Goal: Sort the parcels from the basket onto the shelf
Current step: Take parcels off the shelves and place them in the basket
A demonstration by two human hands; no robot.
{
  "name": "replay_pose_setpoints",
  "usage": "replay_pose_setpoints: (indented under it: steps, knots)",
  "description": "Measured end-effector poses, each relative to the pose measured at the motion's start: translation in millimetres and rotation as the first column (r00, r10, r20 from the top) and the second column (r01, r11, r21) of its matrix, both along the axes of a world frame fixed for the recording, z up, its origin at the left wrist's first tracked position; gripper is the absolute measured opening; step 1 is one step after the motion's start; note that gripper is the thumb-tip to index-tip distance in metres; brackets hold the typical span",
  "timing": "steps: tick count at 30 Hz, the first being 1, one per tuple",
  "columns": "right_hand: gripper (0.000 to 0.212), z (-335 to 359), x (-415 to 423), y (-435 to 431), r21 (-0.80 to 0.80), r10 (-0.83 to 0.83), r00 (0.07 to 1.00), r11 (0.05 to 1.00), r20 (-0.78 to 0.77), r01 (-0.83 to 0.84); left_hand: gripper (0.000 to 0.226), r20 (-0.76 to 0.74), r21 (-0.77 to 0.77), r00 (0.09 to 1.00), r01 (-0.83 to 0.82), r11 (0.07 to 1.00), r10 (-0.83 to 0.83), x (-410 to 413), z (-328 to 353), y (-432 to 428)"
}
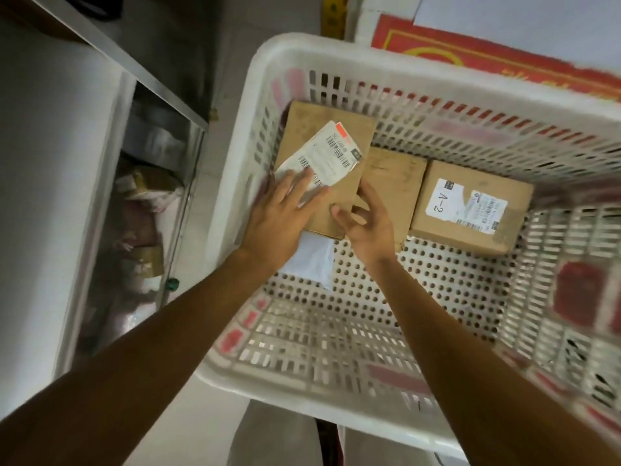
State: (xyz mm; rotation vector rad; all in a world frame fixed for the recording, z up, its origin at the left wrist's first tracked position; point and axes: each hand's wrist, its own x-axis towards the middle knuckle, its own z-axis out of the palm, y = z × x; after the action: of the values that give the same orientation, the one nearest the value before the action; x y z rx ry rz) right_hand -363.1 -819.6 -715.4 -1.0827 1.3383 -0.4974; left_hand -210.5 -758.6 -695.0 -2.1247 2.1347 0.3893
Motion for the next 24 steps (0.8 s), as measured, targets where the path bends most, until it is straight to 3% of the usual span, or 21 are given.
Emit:
replay_pose_setpoints:
  steps: [4,6,8,12,15,20,24]
  knots:
    - [0.053,10,2,-2,0.035,0.0,0.997,0.999,-0.073,0.002,0.071,-0.055,0.137,0.998,0.002,0.991,0.006,3,9,-11]
    - [0.04,24,4,-4,0.114,-0.021,0.991,0.993,-0.129,0.036,0.069,-0.184,0.207,0.977,-0.064,0.976,0.103,5,21,-19]
    - [0.029,47,1,-3,0.127,-0.016,0.987,0.991,-0.16,0.036,0.065,-0.359,0.3,0.89,-0.175,0.938,0.281,5,41,-18]
    - [0.041,121,-11,3,-0.036,0.182,0.959,0.98,-0.218,-0.194,0.068,-0.517,0.288,0.828,-0.069,0.955,0.216,10,101,-1]
    - [0.051,176,-4,-4,-0.108,0.351,0.899,0.915,-0.26,-0.389,0.07,-0.601,0.222,0.768,-0.105,0.969,0.221,25,158,3]
    - [0.054,262,47,-8,-0.298,0.571,0.745,0.687,-0.343,-0.663,0.062,-0.453,0.083,0.783,-0.439,0.895,0.426,67,265,52]
    - [0.061,352,105,25,-0.418,0.721,0.665,0.552,-0.194,-0.721,0.056,-0.282,-0.045,0.792,-0.575,0.817,0.542,97,354,135]
